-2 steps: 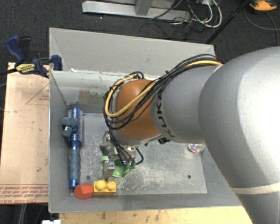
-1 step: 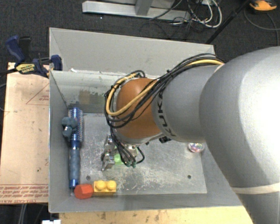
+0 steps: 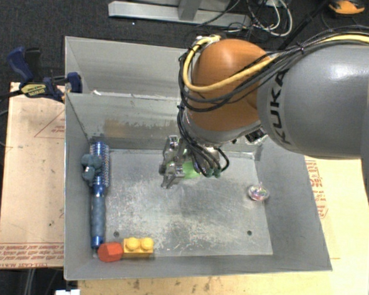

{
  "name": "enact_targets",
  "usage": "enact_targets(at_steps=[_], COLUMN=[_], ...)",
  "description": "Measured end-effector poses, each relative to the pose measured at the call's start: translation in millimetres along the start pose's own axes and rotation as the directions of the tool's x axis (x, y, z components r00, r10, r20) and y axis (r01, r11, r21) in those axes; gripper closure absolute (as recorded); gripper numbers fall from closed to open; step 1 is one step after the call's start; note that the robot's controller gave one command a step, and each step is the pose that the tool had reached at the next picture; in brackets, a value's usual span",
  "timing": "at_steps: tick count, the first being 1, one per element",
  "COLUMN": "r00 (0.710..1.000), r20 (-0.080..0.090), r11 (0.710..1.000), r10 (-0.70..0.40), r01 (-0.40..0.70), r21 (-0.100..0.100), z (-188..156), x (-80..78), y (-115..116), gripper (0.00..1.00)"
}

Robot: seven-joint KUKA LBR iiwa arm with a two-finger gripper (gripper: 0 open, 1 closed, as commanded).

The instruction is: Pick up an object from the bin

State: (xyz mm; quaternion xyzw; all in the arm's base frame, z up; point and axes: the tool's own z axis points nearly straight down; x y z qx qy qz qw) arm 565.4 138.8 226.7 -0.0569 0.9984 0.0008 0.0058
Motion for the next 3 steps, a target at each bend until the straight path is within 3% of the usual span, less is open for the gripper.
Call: enact_targets(at_steps=[1, 2, 3], r00=[0.989, 0.929, 0.741], r20=[-0.007, -0.003, 0.001], r11=[0.989, 0.929, 0.741], r10=[-0.148, -0.37, -0.672], r01=[0.148, 0.37, 0.672], r21=[-0.003, -0.001, -0.004], z=[148, 30, -77], x=[8.1, 8.0, -17.4], y=[9, -30, 42], gripper=[1.0, 1.0, 1.0])
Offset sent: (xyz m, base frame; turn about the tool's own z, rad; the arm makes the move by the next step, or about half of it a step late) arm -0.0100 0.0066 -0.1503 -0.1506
